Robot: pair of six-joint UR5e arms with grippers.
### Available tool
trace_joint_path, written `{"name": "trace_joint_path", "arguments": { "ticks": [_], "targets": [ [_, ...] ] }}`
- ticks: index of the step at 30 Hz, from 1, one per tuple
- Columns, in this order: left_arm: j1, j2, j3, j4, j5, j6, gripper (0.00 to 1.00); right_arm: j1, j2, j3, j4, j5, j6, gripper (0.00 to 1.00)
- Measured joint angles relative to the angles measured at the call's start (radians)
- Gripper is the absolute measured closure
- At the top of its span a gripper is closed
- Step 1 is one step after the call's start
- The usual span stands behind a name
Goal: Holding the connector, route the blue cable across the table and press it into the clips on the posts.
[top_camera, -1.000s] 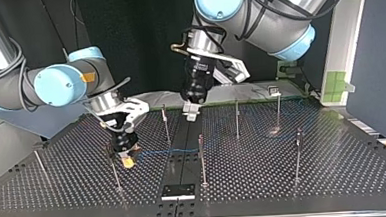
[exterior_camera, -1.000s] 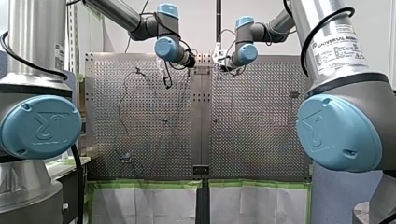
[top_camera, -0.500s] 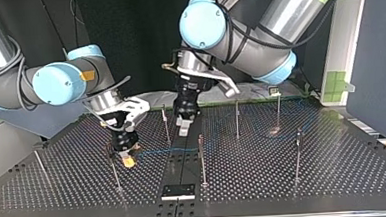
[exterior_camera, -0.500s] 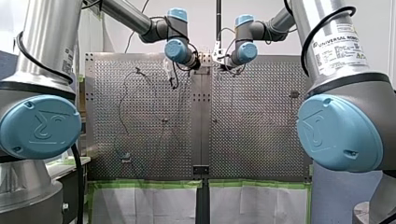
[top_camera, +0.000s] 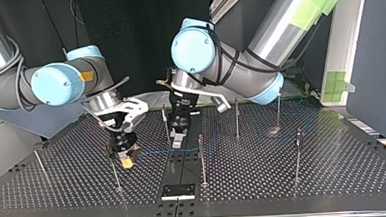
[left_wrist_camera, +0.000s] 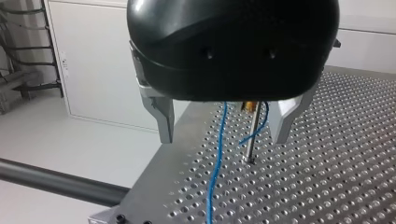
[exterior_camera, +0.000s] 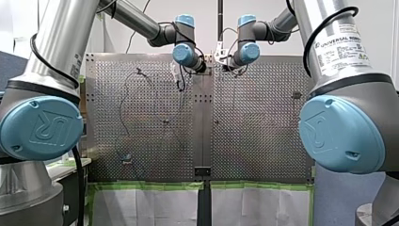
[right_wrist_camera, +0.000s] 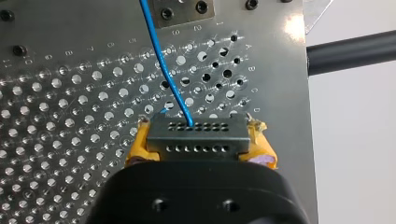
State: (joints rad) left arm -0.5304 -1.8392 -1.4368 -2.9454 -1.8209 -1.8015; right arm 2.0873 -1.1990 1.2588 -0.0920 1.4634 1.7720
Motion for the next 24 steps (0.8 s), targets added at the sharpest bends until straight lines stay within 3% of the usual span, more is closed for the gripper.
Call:
{"name": "trace_joint_path", "arguments": {
  "ticks": [9,16,24],
  "targets": [
    [0.005,-0.043,0.066,-0.009,-0.026,-0.002,0.0,0.0,0.0,0.0,0.0,0.0,0.0,1.0],
    [0.016,-0.052,0.087,-0.012,-0.018,-0.003,0.0,0.0,0.0,0.0,-0.001,0.0,0.0,1.0],
    [0.029,-0.119,0.152,-0.042,-0.018,-0.004,0.0,0.0,0.0,0.0,-0.002,-0.001,0.0,1.0]
  ]
}}
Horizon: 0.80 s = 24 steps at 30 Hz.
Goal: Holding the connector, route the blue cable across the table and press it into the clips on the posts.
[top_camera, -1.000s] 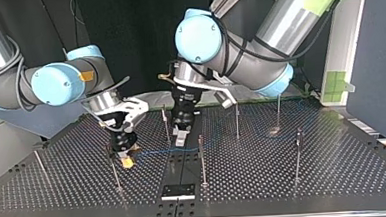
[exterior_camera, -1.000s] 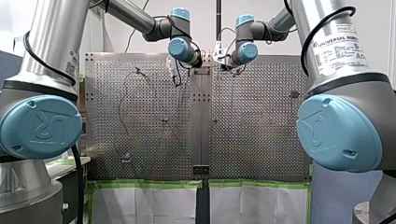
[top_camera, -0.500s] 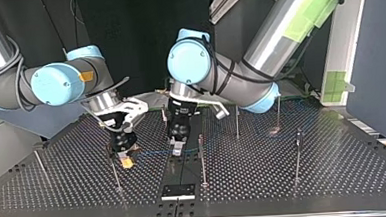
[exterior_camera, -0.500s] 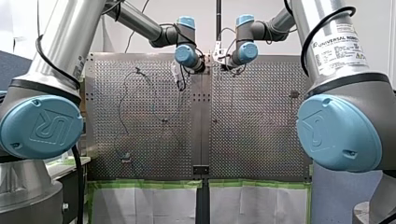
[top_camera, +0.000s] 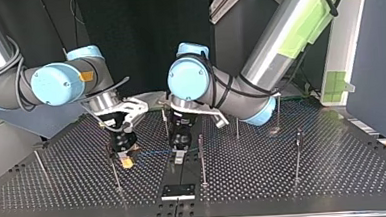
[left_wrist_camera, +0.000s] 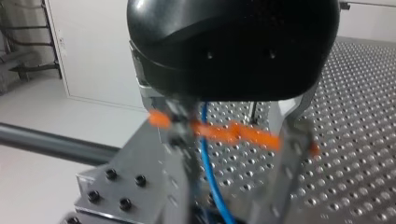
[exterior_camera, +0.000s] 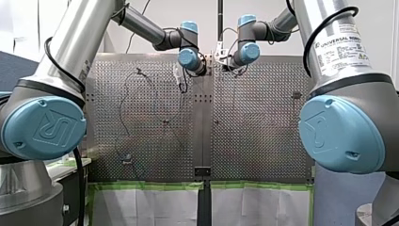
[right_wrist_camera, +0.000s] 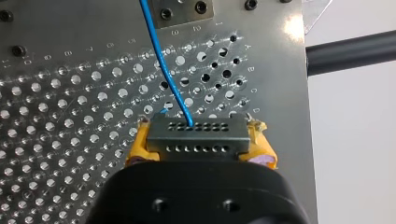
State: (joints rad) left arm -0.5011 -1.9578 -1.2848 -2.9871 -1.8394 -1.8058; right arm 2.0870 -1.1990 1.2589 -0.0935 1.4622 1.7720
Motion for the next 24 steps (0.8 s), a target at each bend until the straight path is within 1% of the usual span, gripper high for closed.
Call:
{"name": "trace_joint_path", "arguments": {
  "ticks": [7,11,15,16,17,18,20,22,23,24],
  "targets": [
    [0.002,-0.055,0.06,-0.034,-0.008,0.002,0.0,0.0,0.0,0.0,0.0,0.0,0.0,1.0],
    [-0.004,-0.064,0.096,-0.039,-0.024,0.004,0.0,0.0,0.0,0.0,0.0,-0.001,0.0,1.0],
    [-0.009,-0.066,0.112,-0.039,-0.032,0.003,0.0,0.0,0.0,0.0,0.001,-0.001,0.0,1.0],
    [-0.01,-0.066,0.114,-0.039,-0.034,0.003,0.07,0.0,0.0,0.0,0.001,-0.002,0.0,1.0],
    [-0.011,-0.066,0.115,-0.039,-0.038,0.004,0.17,0.0,0.0,0.0,0.001,-0.002,0.0,1.0],
    [-0.013,-0.066,0.115,-0.04,-0.042,0.004,0.17,0.0,0.0,0.0,0.001,-0.002,0.0,1.0],
    [-0.016,-0.066,0.116,-0.041,-0.054,0.005,0.49,0.0,0.0,0.0,0.001,-0.002,0.0,1.0],
    [-0.018,-0.066,0.116,-0.041,-0.065,0.006,0.49,0.0,0.0,0.0,0.001,-0.002,0.0,1.0],
    [-0.02,-0.066,0.116,-0.041,-0.073,0.008,0.75,0.0,0.0,0.0,0.001,-0.002,0.0,1.0],
    [-0.021,-0.066,0.116,-0.042,-0.078,0.009,0.75,0.0,0.0,0.0,0.001,-0.002,0.0,1.0]
  ]
}}
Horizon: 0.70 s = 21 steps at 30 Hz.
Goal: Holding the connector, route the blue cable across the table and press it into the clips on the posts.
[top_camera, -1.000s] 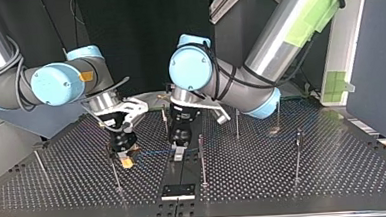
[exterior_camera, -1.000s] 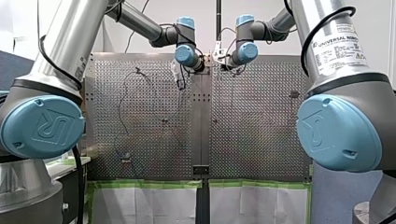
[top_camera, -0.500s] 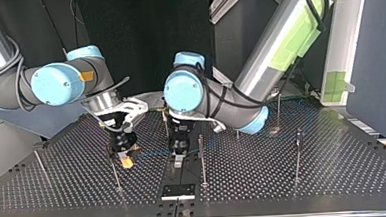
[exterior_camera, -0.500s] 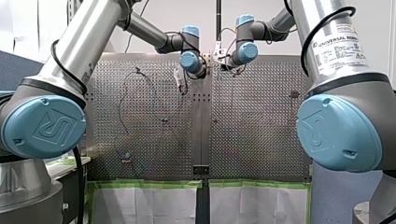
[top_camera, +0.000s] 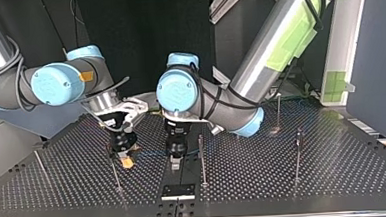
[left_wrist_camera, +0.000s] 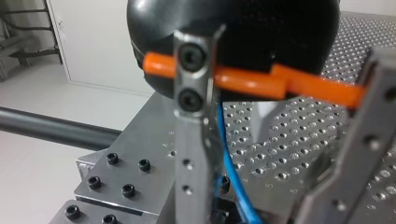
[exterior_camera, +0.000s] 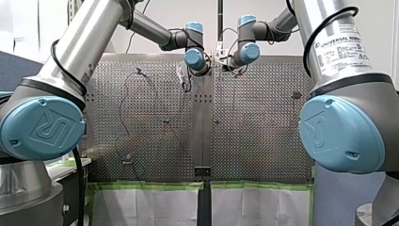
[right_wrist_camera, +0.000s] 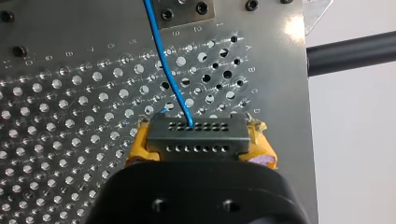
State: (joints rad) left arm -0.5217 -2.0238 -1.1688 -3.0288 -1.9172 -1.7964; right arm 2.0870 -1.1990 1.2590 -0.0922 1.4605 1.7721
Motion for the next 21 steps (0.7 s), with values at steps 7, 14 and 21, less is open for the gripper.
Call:
{"name": "trace_joint_path", "arguments": {
  "ticks": [7,14,21],
  "targets": [
    [-0.007,0.0,-0.009,-0.013,-0.02,0.002,0.99,0.002,0.0,0.0,0.0,0.0,0.0,1.0],
    [-0.016,0.002,-0.047,-0.024,-0.051,0.008,0.99,0.006,0.001,0.011,0.0,0.002,-0.001,1.0],
    [-0.037,0.004,-0.108,0.008,-0.095,0.02,0.99,0.008,0.002,0.038,-0.001,0.004,-0.002,1.0]
  ]
}}
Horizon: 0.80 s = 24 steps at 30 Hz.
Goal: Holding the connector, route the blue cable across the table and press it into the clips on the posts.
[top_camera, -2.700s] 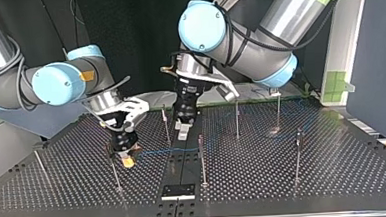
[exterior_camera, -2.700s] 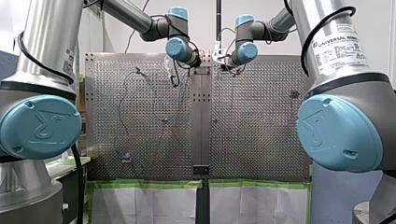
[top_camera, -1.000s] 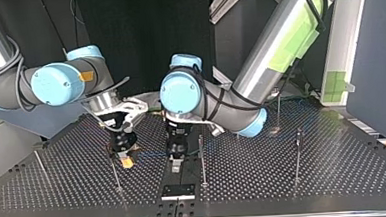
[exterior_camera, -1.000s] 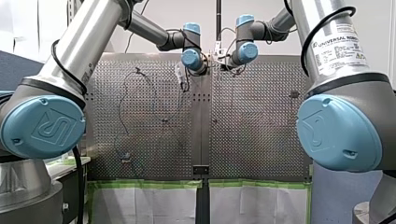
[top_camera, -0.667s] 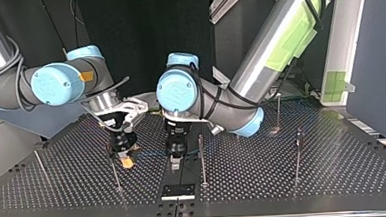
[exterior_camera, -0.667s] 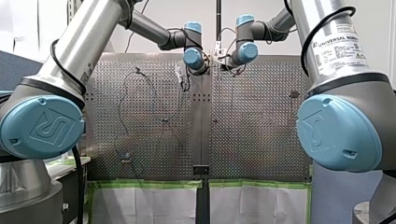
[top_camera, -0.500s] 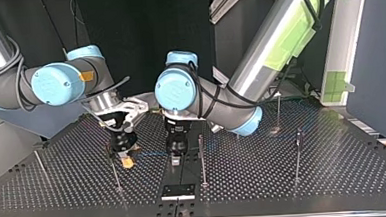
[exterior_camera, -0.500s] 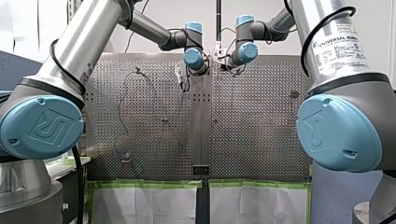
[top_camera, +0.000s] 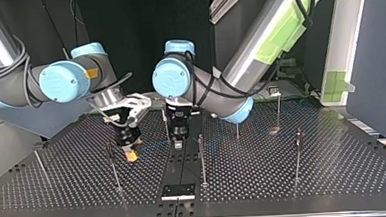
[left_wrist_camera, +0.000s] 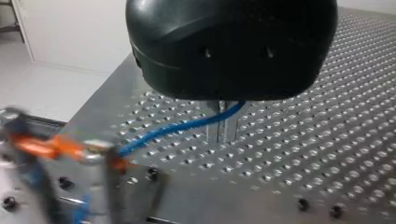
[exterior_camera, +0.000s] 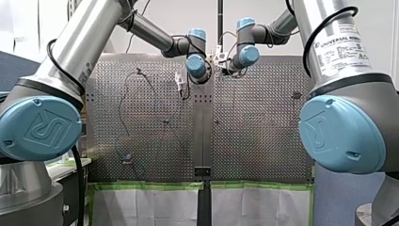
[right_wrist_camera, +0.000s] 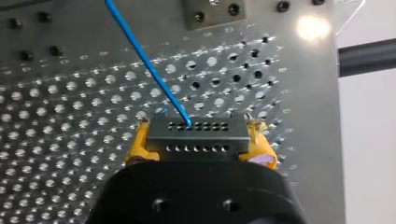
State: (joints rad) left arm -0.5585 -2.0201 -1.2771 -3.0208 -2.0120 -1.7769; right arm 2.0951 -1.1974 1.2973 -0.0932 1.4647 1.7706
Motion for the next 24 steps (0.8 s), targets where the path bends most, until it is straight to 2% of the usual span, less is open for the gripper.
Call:
{"name": "trace_joint_path", "arguments": {
  "ticks": [13,24],
  "targets": [
    [-0.012,0.0,-0.123,0.121,-0.015,-0.013,0.99,-0.001,0.001,0.075,-0.002,0.0,-0.003,1.0],
    [-0.013,0.0,-0.225,0.224,-0.012,-0.018,0.99,-0.006,0.001,0.154,-0.005,0.003,-0.028,1.0]
  ]
}}
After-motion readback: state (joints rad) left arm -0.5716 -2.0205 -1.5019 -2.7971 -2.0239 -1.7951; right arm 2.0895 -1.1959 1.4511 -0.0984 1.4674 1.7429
